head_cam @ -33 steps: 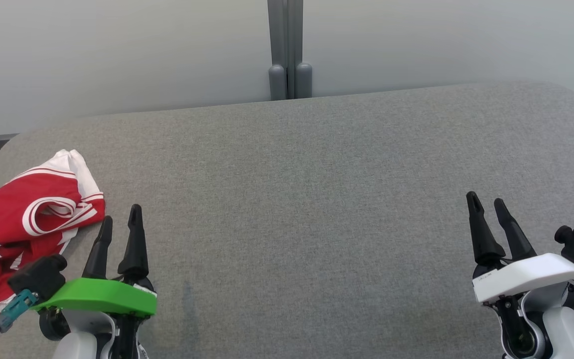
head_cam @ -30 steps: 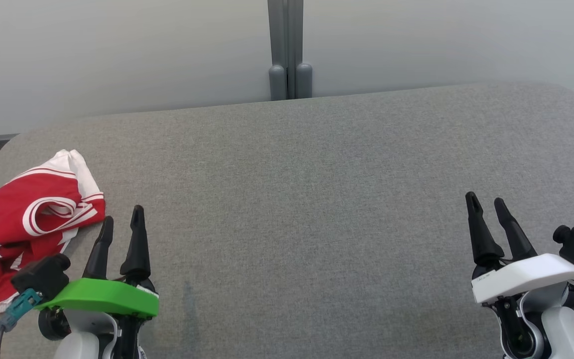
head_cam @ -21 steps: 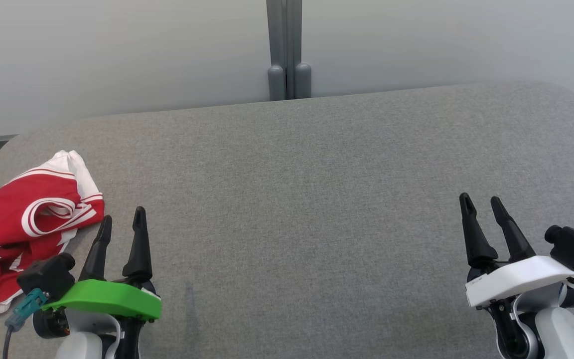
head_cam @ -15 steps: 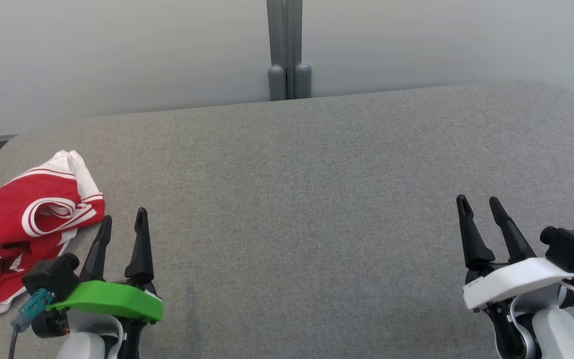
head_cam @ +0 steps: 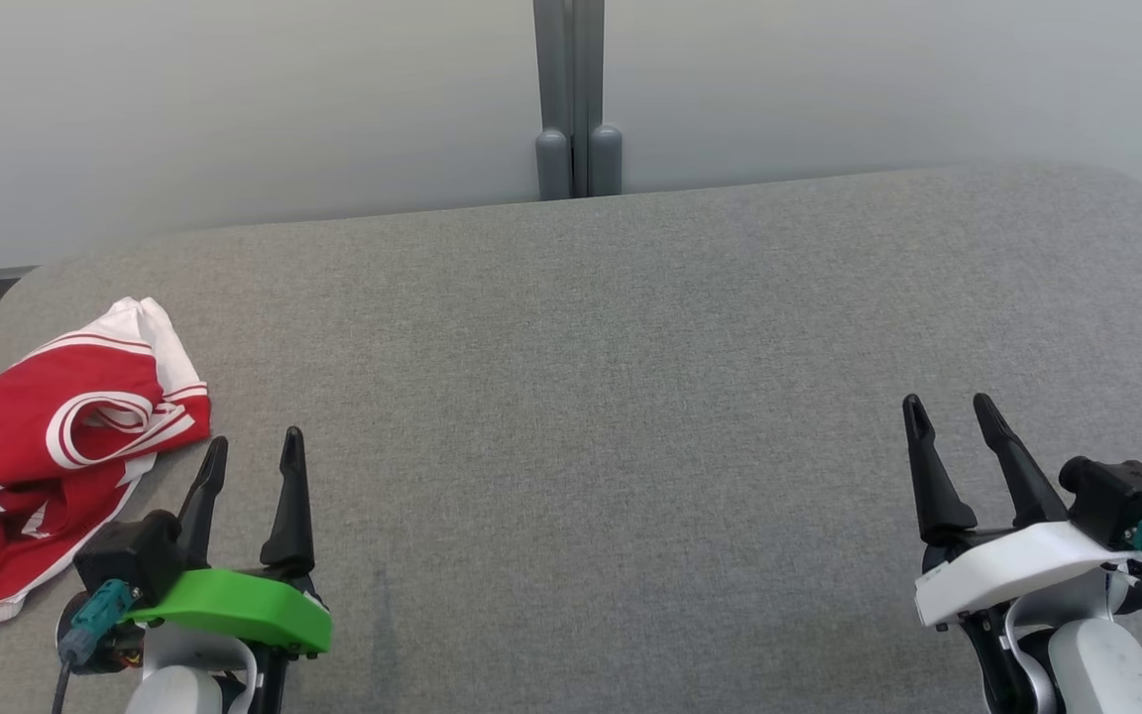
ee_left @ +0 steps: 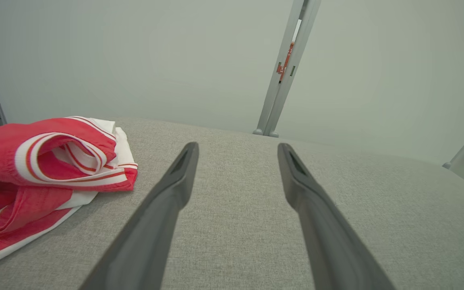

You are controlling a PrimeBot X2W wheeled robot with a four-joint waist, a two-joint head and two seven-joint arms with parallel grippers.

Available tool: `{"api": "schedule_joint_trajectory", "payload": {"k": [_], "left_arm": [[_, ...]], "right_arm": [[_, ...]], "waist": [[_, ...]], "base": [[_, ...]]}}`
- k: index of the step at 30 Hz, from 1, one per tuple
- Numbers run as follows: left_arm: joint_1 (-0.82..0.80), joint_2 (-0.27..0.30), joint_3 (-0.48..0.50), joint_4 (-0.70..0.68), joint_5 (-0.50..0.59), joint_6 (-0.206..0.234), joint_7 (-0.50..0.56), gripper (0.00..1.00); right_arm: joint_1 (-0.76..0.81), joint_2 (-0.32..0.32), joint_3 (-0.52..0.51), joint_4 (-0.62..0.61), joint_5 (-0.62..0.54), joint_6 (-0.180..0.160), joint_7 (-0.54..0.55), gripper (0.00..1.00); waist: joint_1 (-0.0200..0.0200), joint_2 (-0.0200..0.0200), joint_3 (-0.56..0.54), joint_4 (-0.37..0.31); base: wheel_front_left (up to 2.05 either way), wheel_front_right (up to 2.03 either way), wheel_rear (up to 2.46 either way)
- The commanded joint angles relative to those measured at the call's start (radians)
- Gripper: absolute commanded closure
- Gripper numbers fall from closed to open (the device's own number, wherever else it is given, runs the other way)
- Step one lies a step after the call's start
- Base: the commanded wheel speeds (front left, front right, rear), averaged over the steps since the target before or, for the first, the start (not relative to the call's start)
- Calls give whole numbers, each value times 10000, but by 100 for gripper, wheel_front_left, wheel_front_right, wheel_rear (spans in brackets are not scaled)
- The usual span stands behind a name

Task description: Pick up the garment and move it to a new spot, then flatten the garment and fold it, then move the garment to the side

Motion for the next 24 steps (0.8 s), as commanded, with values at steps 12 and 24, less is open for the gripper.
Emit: {"api": "schedule_joint_trajectory", "payload": {"k": [12, 24], "left_arm": [[2, -2, 12, 214, 997, 46, -327, 0], [84, -39, 29, 402, 1818, 42, -541, 0]], "right_arm": [[138, 94, -12, -25, -1008, 3, -245, 0], [196, 220, -76, 73, -1654, 4, -461, 0]], "waist": [[0, 0, 2, 27], [0, 0, 3, 68]], "base": [[0, 0, 0], [0, 0, 0]]}}
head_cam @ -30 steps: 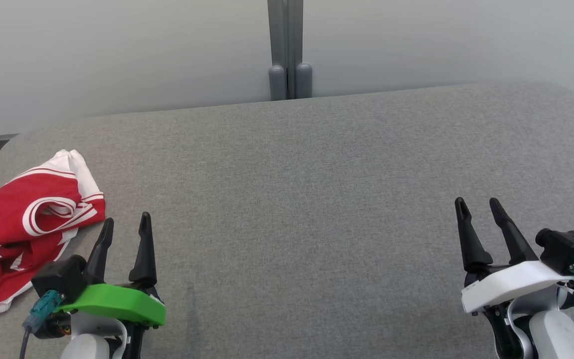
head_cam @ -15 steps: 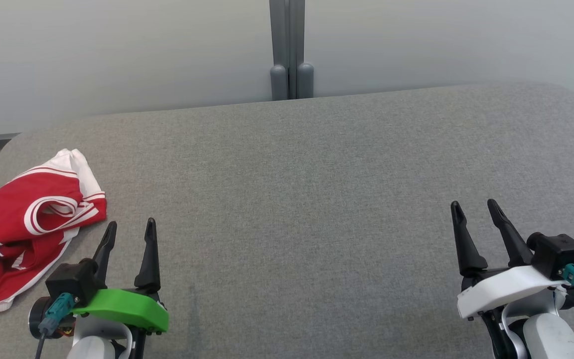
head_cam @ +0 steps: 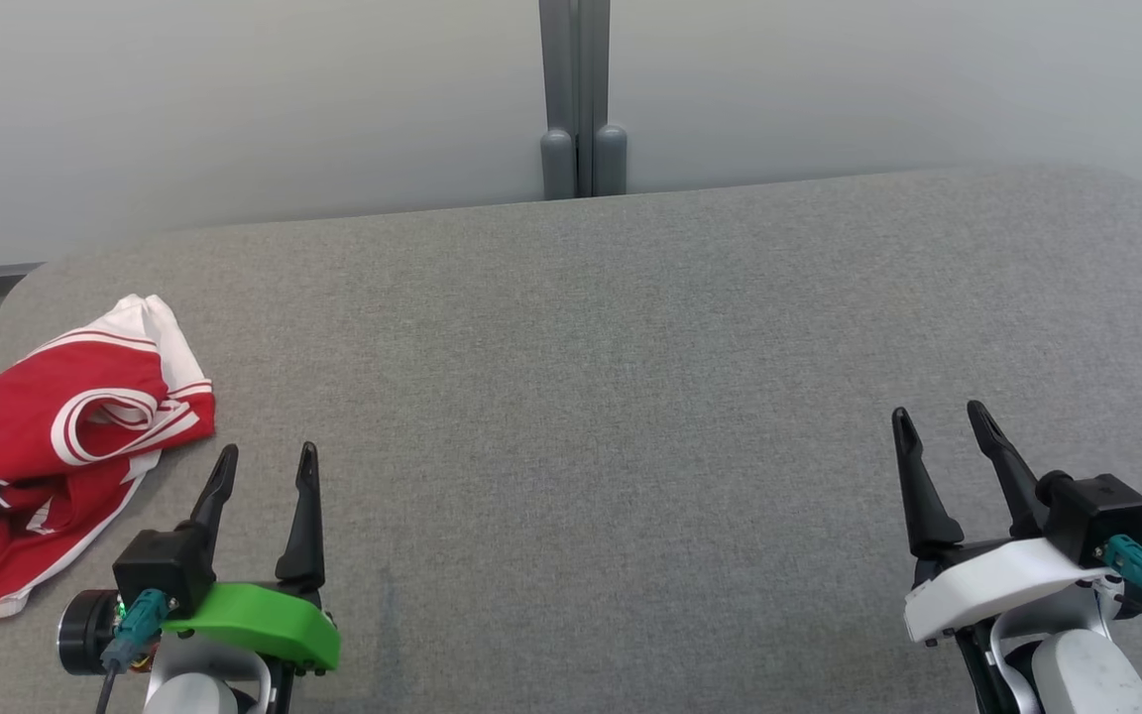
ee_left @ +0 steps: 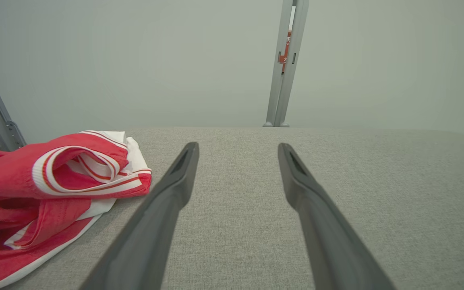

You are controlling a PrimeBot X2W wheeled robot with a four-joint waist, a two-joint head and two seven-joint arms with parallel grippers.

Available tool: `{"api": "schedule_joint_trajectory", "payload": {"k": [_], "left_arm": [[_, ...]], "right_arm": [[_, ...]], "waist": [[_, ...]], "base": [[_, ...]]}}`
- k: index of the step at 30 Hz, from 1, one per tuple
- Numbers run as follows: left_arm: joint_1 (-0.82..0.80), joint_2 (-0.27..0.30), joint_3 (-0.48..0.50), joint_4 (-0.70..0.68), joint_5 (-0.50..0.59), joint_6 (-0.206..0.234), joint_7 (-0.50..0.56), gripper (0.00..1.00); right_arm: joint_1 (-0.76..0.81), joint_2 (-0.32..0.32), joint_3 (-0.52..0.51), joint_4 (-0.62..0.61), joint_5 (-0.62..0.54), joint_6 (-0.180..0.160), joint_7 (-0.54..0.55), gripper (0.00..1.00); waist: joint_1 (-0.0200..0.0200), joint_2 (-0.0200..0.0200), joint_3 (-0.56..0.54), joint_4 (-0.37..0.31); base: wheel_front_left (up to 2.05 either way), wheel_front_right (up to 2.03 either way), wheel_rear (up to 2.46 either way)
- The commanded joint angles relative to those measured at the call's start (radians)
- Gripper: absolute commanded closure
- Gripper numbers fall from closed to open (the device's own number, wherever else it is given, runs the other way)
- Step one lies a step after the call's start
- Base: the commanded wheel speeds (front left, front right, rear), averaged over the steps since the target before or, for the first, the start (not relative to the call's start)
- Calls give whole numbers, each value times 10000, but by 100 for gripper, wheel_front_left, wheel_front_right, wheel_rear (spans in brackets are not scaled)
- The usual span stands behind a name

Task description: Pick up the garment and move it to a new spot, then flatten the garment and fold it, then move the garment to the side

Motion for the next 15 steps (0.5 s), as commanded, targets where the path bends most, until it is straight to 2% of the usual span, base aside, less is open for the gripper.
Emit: {"api": "schedule_joint_trajectory", "payload": {"k": [1, 8, 15], "left_arm": [[51, 17, -4, 30, 279, 42, -72, 0], [43, -37, 6, 140, 671, 41, -207, 0], [68, -92, 73, 171, 522, 34, -185, 0]], "right_arm": [[53, 16, 0, 6, -221, 4, -96, 0], [86, 66, 35, 32, -571, 2, -183, 0], [66, 92, 19, 87, -437, 2, -146, 0]], "waist": [[0, 0, -2, 9], [0, 0, -28, 36], [0, 0, -44, 36]], "base": [[0, 0, 0], [0, 0, 0], [0, 0, 0]]}}
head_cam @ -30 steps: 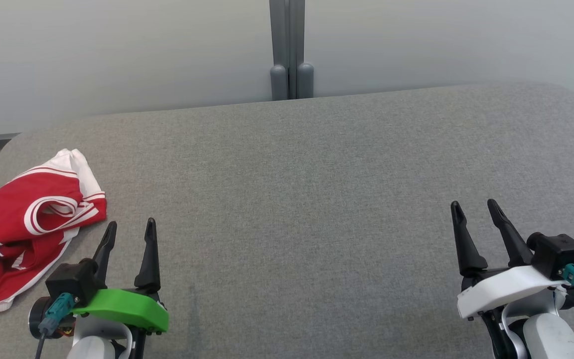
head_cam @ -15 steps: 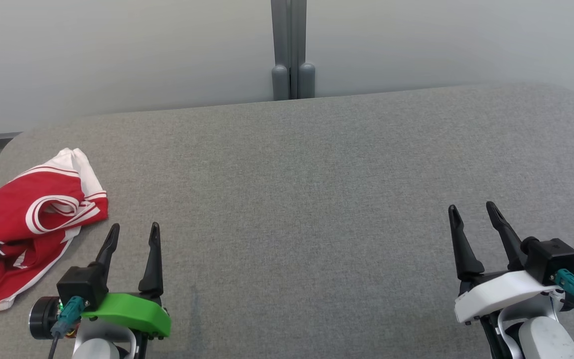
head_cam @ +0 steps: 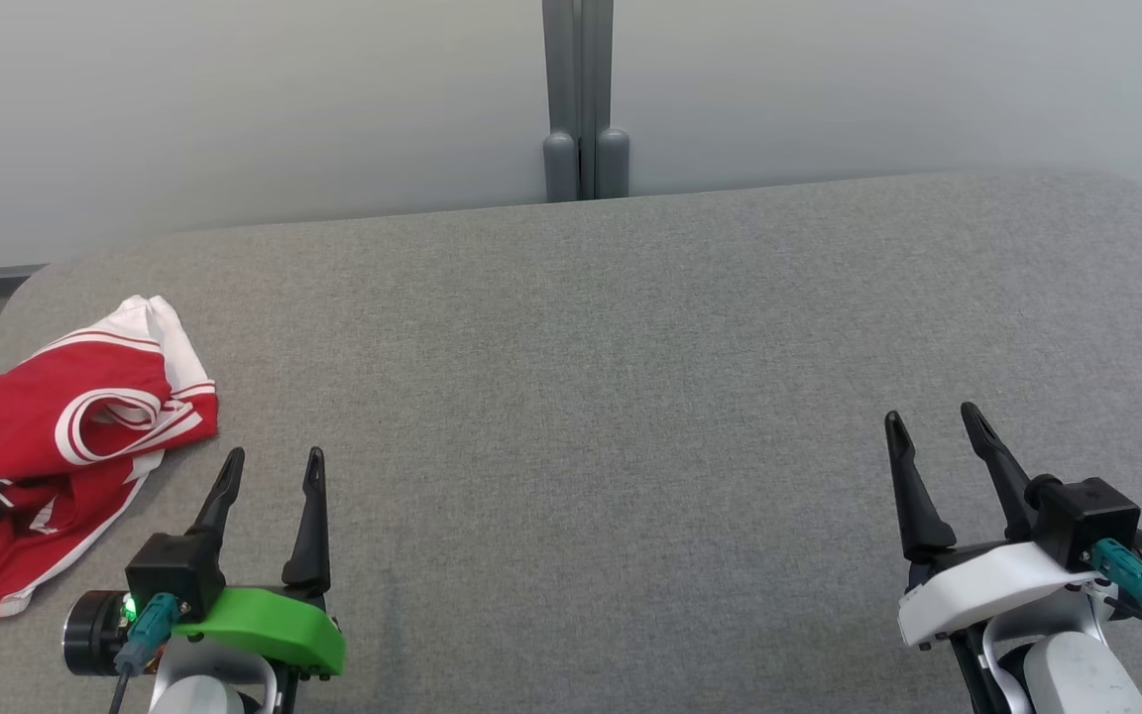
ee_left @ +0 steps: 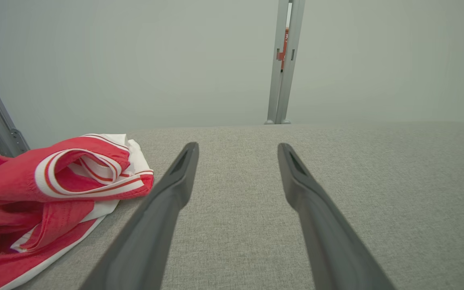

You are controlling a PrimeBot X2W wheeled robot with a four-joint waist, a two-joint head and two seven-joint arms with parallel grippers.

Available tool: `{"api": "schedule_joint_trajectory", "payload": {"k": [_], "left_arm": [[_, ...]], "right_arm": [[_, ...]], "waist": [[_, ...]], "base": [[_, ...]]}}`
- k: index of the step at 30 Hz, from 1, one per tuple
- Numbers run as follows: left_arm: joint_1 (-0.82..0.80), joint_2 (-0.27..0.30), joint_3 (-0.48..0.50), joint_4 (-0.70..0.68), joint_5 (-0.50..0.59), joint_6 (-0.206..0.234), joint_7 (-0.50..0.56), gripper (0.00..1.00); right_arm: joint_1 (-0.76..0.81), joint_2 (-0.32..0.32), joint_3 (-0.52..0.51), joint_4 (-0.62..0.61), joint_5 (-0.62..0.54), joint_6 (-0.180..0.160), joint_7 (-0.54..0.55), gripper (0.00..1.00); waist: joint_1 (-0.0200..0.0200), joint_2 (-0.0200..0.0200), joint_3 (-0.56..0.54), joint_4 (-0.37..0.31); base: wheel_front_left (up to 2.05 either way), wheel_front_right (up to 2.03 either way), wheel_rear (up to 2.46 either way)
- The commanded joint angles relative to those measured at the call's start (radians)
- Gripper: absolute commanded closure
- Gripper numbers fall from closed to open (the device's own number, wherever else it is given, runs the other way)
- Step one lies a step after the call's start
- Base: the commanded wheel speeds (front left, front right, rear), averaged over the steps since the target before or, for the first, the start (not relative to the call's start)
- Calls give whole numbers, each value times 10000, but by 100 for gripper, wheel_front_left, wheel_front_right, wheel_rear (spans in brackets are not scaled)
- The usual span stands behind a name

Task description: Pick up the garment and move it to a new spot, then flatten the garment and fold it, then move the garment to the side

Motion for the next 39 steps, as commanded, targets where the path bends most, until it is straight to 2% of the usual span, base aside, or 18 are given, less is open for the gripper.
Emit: {"api": "schedule_joint_trajectory", "payload": {"k": [1, 8, 14, 28, 39], "left_arm": [[78, -1, 28, 9, 0, 33, -33, 0], [60, -25, 88, 26, 19, 29, -33, 0], [-137, -45, 254, 12, 0, 104, -22, 0], [-261, -24, 843, -259, -52, 312, -21, 0], [-47, -159, 1328, -535, -171, 397, -21, 0]], "right_arm": [[68, 1, -9, 22, 28, 1, -34, 0], [91, 7, -53, 23, 43, 1, -35, 0], [34, -69, 32, -151, -21, 1, 9, 0], [-337, -349, 1076, -976, 95, 1, 293, 0], [-345, -517, 1395, -1352, 174, 1, 581, 0]], "waist": [[0, 0, -5, 3], [0, 0, 8, 62], [0, 0, 82, 468], [0, 0, 412, 2690], [0, 0, 641, 3914]], "base": [[0, 0, 0], [0, 0, 0], [0, 0, 0], [0, 0, 0], [0, 0, 0]]}}
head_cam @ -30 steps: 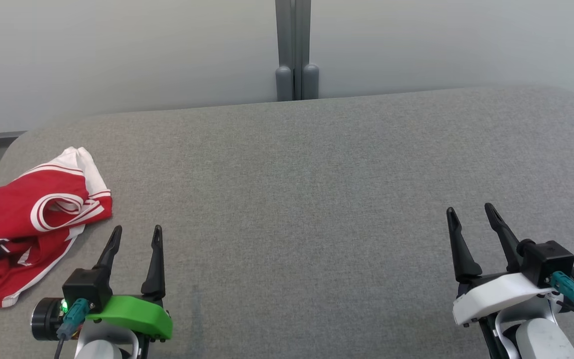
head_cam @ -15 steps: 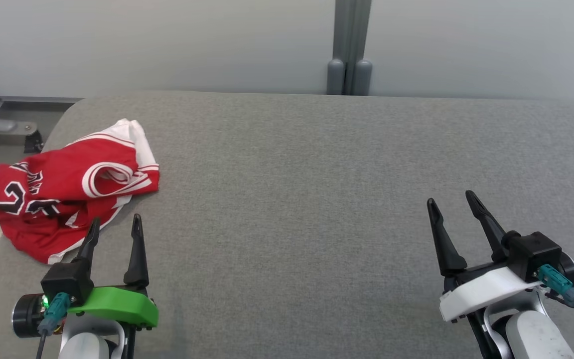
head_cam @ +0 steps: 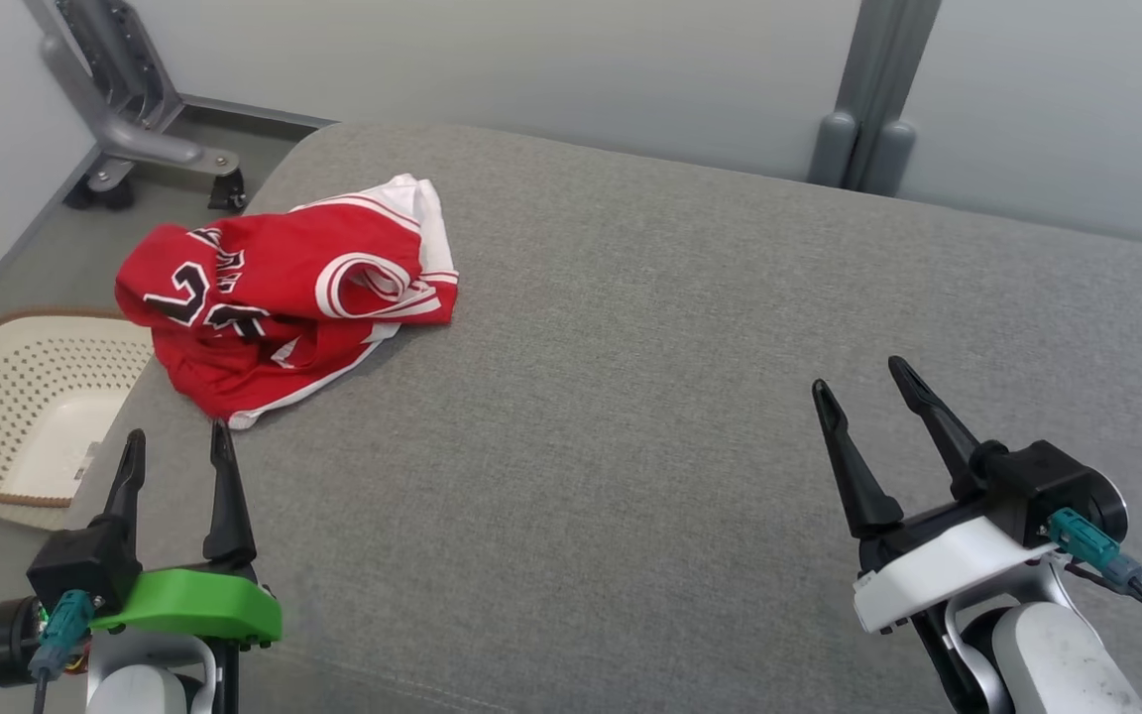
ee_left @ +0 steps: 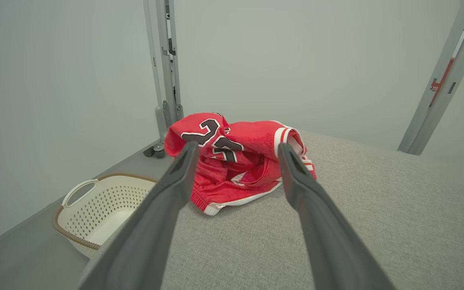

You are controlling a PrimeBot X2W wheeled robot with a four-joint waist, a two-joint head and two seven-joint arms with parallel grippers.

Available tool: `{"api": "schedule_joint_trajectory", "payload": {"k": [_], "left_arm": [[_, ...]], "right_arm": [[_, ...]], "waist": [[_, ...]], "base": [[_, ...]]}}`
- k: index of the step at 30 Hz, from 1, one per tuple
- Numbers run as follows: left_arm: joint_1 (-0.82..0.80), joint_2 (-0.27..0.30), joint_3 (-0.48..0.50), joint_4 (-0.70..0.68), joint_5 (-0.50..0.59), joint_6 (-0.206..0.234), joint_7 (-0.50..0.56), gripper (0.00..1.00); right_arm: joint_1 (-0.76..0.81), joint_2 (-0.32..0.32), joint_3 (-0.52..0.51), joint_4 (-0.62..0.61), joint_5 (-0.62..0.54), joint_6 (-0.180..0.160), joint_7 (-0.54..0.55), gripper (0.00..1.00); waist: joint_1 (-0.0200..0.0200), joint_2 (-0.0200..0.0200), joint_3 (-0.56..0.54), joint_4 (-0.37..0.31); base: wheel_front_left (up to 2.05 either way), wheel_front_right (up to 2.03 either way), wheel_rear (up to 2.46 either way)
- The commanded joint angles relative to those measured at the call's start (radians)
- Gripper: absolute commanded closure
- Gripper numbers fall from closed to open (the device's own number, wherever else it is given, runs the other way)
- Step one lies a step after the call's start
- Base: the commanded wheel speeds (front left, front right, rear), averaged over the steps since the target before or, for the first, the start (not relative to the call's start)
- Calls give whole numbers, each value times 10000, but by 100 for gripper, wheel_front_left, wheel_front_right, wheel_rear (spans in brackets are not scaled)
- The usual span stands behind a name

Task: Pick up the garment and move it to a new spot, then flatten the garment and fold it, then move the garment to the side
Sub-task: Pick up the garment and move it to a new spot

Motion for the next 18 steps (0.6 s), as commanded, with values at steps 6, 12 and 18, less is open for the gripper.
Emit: {"api": "schedule_joint_trajectory", "payload": {"k": [6, 12, 18], "left_arm": [[-3, -92, 131, -183, -62, 10, -4, 0], [-564, -141, 99, -243, -8, 46, -4, 0], [-2069, -175, -379, 407, -165, -30, 1, 0]], "right_arm": [[-61, -170, -58, -223, 39, -3, 164, 0], [-296, -385, -29, -576, 48, -3, 403, 0], [-754, -838, -75, -1186, 151, -3, 843, 0]], "waist": [[0, 0, 435, 678], [0, 0, 1057, 593], [0, 0, 2314, 191]], "base": [[0, 0, 0], [0, 0, 0], [0, 0, 0]]}}
